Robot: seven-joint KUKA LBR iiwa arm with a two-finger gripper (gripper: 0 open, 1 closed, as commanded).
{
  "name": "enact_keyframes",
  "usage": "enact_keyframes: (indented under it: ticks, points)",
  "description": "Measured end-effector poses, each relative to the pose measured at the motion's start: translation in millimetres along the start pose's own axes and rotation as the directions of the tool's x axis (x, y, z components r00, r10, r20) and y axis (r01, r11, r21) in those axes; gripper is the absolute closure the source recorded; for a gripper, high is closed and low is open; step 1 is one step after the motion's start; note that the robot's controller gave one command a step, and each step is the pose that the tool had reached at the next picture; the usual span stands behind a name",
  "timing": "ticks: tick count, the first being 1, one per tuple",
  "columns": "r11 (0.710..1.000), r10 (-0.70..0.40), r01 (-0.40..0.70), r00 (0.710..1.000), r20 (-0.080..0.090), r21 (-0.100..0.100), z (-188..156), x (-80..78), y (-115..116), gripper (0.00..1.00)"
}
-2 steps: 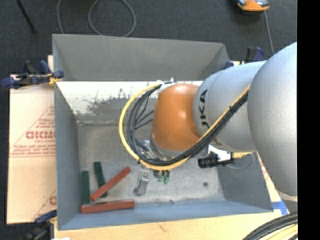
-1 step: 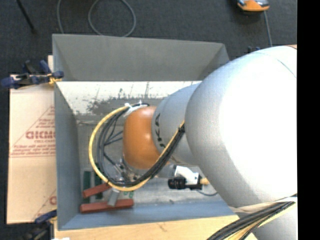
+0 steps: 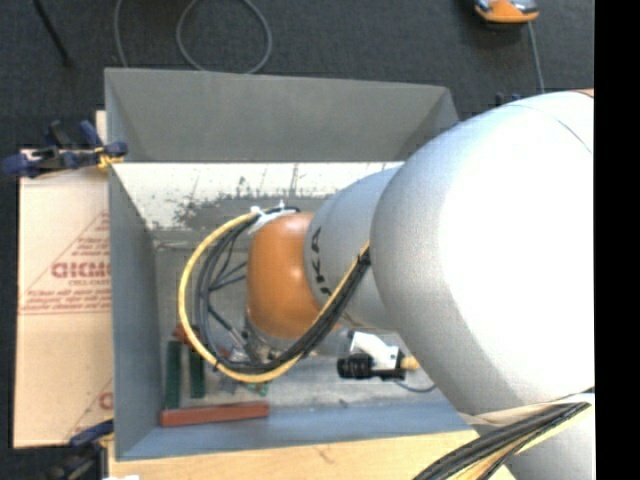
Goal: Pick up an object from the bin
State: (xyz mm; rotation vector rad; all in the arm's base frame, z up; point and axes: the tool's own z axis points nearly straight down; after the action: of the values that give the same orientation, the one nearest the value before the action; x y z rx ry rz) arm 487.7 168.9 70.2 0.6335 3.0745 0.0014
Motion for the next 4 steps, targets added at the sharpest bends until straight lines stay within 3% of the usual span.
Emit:
enact_keyframes:
  ticks: [1, 2, 3, 4]
  points:
    - [1.0, 0.002, -0.002, 1.0, 0.002, -0.002, -48, 3.9, -3, 1.0]
    - [1.0, 0.001, -0.001, 1.0, -0.001, 0.001, -46, 4.5, -4, 0.0]
    - [0.989, -0.146, 0.146, 0.989, 0.002, 0.001, 1, -52.0, 31, 0.0]
    - [0.889, -0.457, 0.457, 0.889, -0.001, 0.003, -10, -77.0, -14, 0.0]
